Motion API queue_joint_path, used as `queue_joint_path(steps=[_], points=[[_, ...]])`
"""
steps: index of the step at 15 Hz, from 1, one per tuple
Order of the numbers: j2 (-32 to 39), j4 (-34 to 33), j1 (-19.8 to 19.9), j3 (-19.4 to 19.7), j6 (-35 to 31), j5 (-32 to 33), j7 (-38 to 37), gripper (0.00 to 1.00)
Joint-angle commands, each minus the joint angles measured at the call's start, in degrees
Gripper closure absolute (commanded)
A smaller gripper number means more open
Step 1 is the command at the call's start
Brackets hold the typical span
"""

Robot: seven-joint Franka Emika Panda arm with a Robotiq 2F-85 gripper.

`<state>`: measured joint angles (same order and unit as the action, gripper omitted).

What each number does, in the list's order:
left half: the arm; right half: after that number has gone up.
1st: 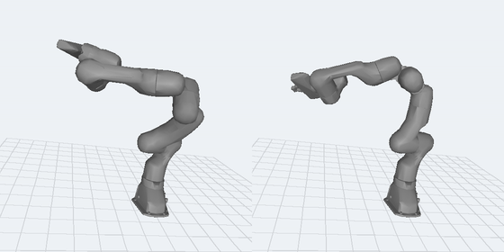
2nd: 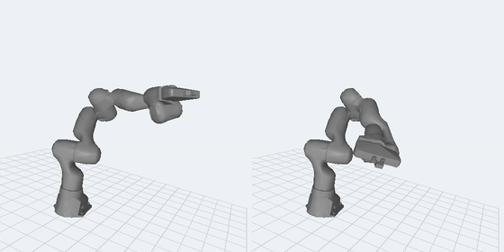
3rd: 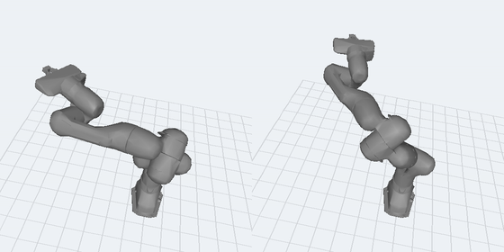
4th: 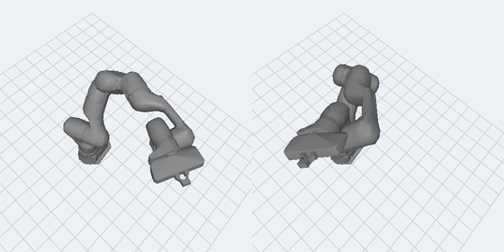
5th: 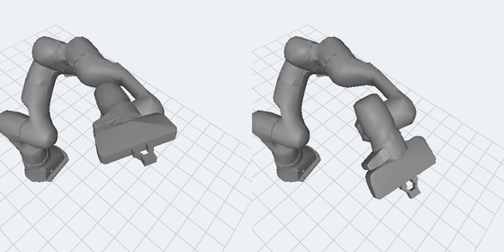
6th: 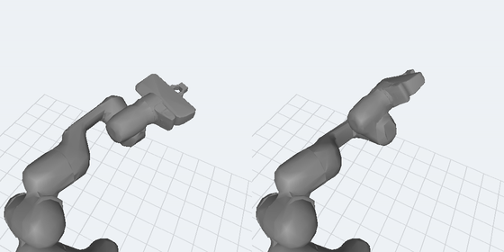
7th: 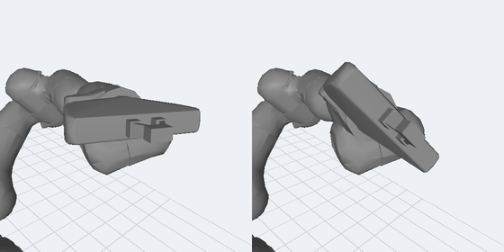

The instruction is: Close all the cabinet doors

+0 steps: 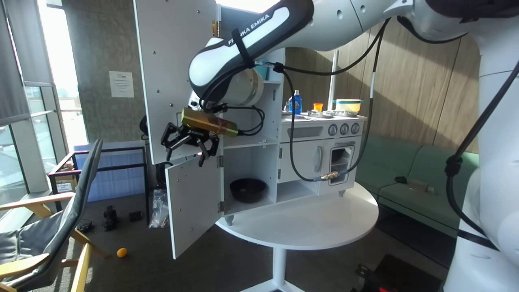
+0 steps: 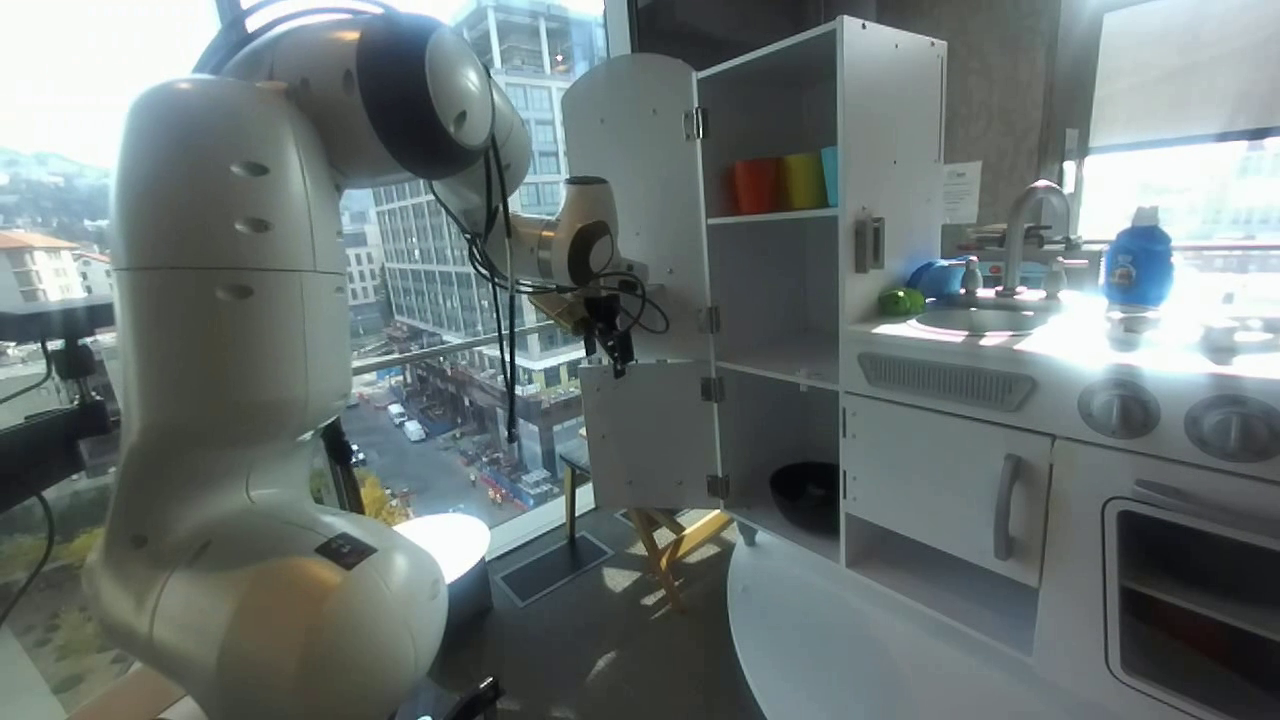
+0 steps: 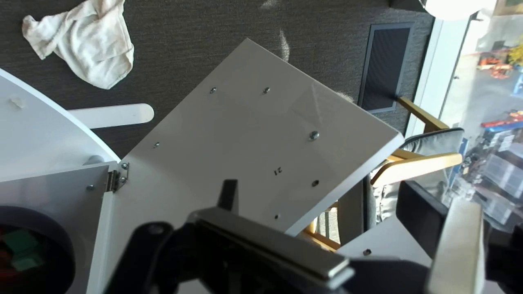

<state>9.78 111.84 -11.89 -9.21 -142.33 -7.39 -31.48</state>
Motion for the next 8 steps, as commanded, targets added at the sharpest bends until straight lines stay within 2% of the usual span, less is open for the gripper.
queue_joint_path(steps=[1, 8], points=[[0.3, -0.2, -2.1, 2.2, -4.3, 6.2, -10.0, 0.00], [3.4, -0.3, -5.0, 5.7, -3.7, 22.7, -29.1, 0.00]])
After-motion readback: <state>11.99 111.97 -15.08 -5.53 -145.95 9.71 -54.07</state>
